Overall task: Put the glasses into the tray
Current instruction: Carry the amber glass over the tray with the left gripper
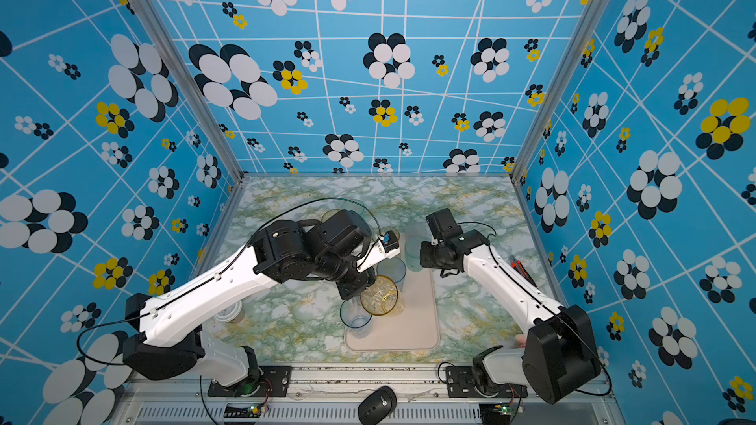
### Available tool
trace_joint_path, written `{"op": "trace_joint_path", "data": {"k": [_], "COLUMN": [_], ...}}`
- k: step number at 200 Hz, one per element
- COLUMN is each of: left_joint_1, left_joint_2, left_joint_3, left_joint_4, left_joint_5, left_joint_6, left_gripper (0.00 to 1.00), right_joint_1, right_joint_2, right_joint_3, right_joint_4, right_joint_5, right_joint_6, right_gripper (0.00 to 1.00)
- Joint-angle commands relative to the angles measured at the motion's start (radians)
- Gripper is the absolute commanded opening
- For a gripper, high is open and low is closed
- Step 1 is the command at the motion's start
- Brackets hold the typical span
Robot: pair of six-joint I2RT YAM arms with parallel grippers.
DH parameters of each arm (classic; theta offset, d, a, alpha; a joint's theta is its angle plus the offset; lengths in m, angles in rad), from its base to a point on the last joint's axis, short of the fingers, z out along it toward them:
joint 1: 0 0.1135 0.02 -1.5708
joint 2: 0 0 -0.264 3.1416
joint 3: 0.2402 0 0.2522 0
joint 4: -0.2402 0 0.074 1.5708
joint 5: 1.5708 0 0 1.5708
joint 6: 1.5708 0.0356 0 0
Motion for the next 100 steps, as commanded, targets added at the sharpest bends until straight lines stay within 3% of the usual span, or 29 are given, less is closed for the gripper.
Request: {"op": "trace_joint_path", "data": {"k": [1, 100], "left_joint_1": [-0.003, 0.031], "left_joint_2": [0.029, 0.212], "left_joint_3": [-0.005, -0.015], "left_joint_4": [0.015, 0.049], "left_joint_5": [0.006, 0.046], "left_joint_6": [0.025, 0.081], "left_gripper": [0.01, 0.0], "right_joint_1": [0.009, 0.006], "right_joint_2": [0.005, -0.016], "right_joint_3": [0.019, 0.016], "right_joint_4": [0.0, -0.011], "right_joint_5": [-0.001, 0.014], "right_joint_6": [0.016, 0.011], "right_gripper": [0.39, 0.39]}}
